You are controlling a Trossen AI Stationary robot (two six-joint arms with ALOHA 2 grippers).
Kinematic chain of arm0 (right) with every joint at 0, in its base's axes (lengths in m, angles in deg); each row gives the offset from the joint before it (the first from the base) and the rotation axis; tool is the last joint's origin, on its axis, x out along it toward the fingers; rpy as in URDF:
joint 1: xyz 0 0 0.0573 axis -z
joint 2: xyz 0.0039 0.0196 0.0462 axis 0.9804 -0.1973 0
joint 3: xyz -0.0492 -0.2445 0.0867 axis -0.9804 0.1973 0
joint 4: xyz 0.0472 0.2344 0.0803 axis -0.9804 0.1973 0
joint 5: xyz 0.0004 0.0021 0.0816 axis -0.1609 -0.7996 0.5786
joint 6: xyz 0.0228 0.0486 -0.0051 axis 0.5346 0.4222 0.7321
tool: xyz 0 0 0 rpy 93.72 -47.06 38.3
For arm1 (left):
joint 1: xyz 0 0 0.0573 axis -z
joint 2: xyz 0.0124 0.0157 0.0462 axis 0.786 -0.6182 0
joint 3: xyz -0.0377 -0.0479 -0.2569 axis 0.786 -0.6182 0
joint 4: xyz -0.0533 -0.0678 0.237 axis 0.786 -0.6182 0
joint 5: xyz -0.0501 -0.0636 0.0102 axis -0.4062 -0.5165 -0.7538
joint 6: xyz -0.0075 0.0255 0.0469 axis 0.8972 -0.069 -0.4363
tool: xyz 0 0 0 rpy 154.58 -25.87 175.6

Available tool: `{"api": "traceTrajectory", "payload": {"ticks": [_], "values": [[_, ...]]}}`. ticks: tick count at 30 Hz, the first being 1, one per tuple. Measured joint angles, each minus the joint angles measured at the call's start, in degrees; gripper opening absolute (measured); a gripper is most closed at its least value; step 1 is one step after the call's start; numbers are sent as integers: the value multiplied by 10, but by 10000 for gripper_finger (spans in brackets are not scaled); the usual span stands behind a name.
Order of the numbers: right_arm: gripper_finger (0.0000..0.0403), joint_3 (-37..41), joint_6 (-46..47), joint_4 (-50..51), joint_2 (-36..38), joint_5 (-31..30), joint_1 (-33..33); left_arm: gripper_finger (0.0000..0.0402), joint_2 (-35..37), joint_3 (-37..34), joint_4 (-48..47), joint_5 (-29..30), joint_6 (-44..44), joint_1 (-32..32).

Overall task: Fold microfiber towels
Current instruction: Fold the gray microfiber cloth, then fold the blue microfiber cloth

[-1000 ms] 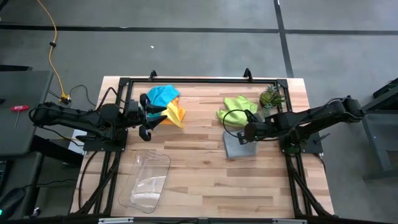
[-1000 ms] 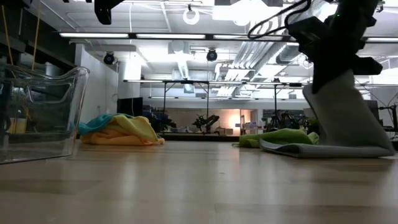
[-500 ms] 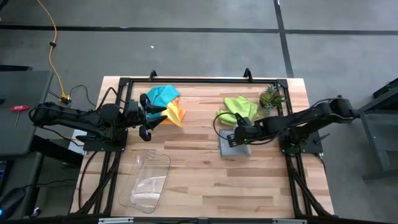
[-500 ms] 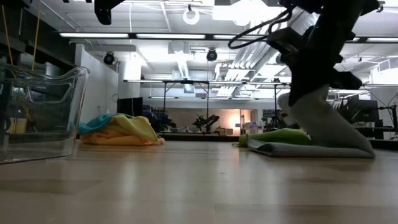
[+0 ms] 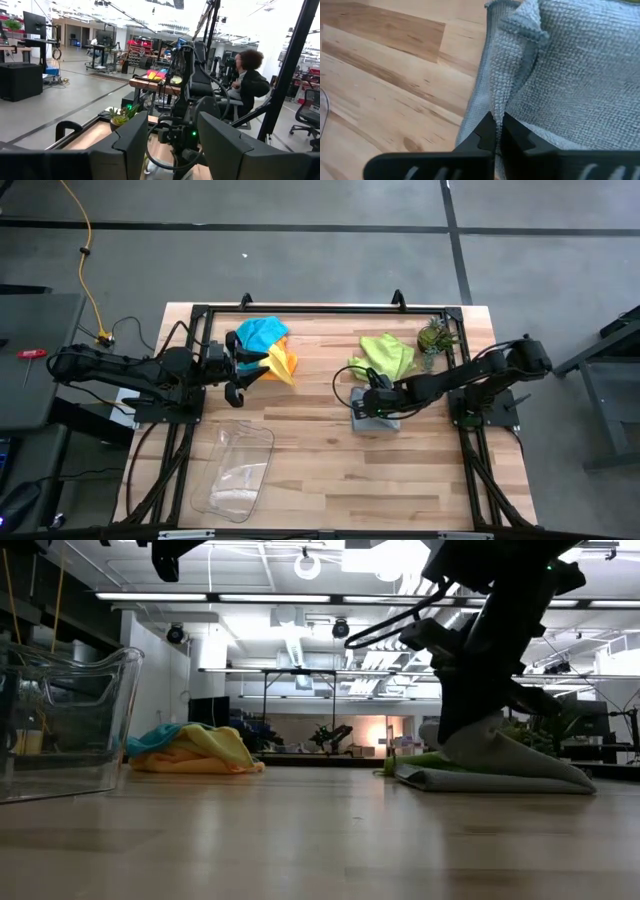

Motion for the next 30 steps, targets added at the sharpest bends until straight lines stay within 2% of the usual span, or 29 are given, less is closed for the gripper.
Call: {"api": "traceTrajectory", "payload": {"ticks": [6, 9, 18, 22, 27, 30], "values": [[14, 0, 0, -2, -2, 8, 0, 163, 0, 0, -2, 0, 0, 0], [32, 0, 0, -3, -2, 24, 0, 163, 0, 0, -2, 0, 0, 0], [165, 0, -12, -81, 1, 36, 2, 163, 0, 0, -2, 0, 0, 0], [209, 0, -29, -112, 5, 37, 16, 163, 0, 0, -2, 0, 0, 0], [227, 0, -89, -146, 42, 37, 46, 163, 0, 0, -2, 0, 0, 0], [228, 0, -133, -131, 85, 37, 63, 163, 0, 0, -2, 0, 0, 0]]}}
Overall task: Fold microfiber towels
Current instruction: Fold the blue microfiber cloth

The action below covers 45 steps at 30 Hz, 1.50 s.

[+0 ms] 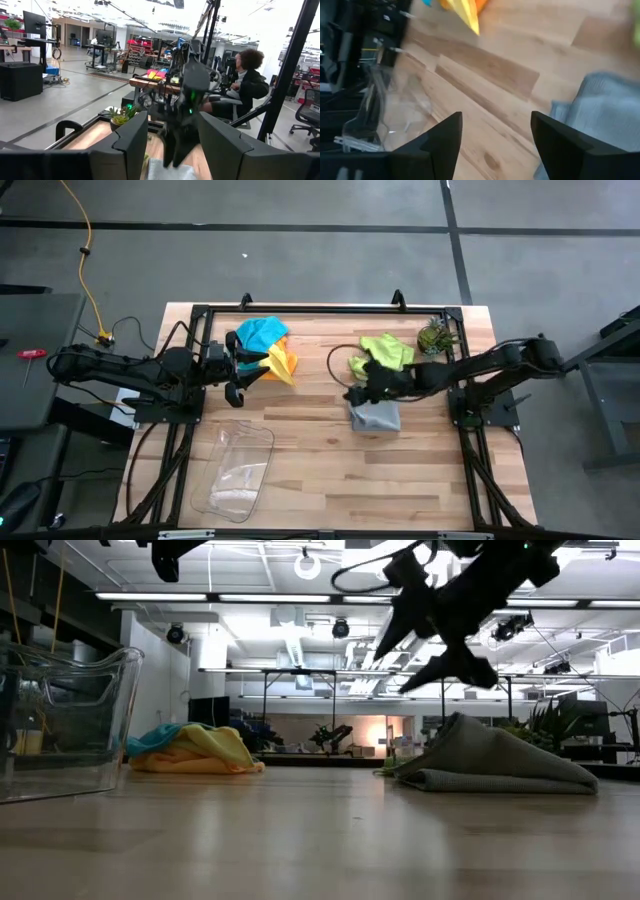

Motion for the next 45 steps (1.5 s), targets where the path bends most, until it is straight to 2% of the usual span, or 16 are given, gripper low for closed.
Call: {"api": "traceTrajectory", "payload": {"ticks": [5, 9, 14, 17, 31, 45], "values": [[229, 0, -22, 109, 70, -1, 19, 163, 0, 0, 0, 0, 0, 0], [229, 0, 2, 231, 111, 0, 19, 163, 0, 0, 0, 0, 0, 0], [229, 0, 56, 371, 125, 7, 8, 163, 0, 0, 0, 2, 0, 0], [228, 0, 71, 414, 117, 8, 1, 163, 0, 0, 0, 2, 0, 0], [228, 0, 36, 422, 17, 1, -4, 163, 0, 0, 0, 2, 0, 0], [228, 0, 42, 376, -32, 13, -4, 163, 0, 0, 0, 2, 0, 0]]}}
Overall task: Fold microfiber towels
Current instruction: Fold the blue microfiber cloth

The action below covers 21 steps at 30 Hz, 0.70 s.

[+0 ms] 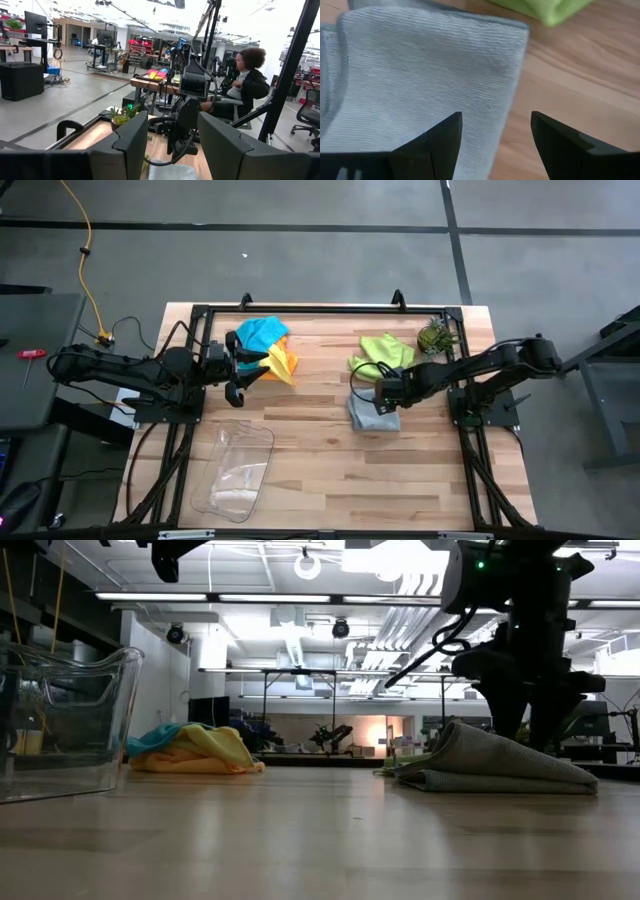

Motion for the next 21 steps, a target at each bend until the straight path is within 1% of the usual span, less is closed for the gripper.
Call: {"api": "traceTrajectory", "payload": {"ticks": [4, 7, 8, 10, 13, 14, 15, 18, 21], "values": [[219, 0, -8, -29, 6, -8, 0, 163, 0, 0, 0, 0, 0, 0], [192, 0, -32, -59, 11, -1, 0, 163, 0, 0, 0, 0, 0, 0], [177, 0, -44, -68, 11, 6, 0, 163, 0, 0, 0, 0, 0, 0], [132, 0, -63, -83, 8, 17, 0, 163, 0, 0, 0, 0, 0, 0], [39, 0, -77, -111, 2, 22, 5, 163, 0, 0, 0, 0, -6, 0], [20, 0, -79, -131, -1, 22, 7, 163, 0, 0, 0, 0, -6, 0], [13, 0, -80, -145, -5, 22, 9, 163, 0, 0, 0, 0, -6, 0], [18, 0, -76, -172, -30, 31, 16, 163, 0, 0, 0, 1, -6, 0], [3, 0, -80, -181, -61, 46, 17, 163, 0, 0, 0, 6, -6, 0]]}}
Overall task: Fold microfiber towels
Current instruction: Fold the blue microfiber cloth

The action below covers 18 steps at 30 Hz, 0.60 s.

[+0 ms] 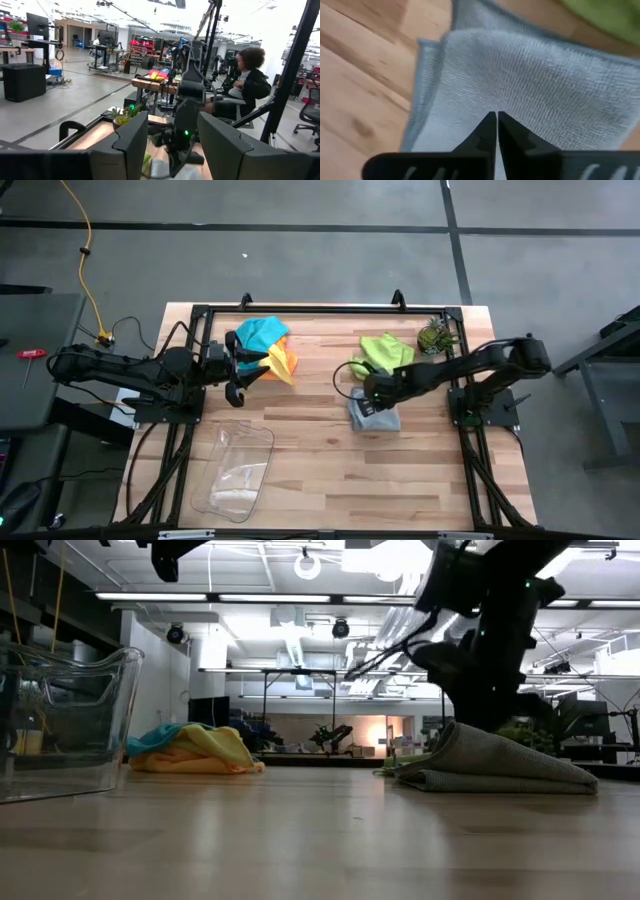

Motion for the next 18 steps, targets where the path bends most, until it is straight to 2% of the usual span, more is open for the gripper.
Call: {"api": "traceTrajectory", "payload": {"ticks": [11, 18], "values": [[0, 0, 5, 16, -25, 1, -4, 163, 0, 0, -1, 7, 0, 0], [0, 0, 52, 45, -32, 6, -54, 163, 0, 0, -3, 7, 0, 0]]}}
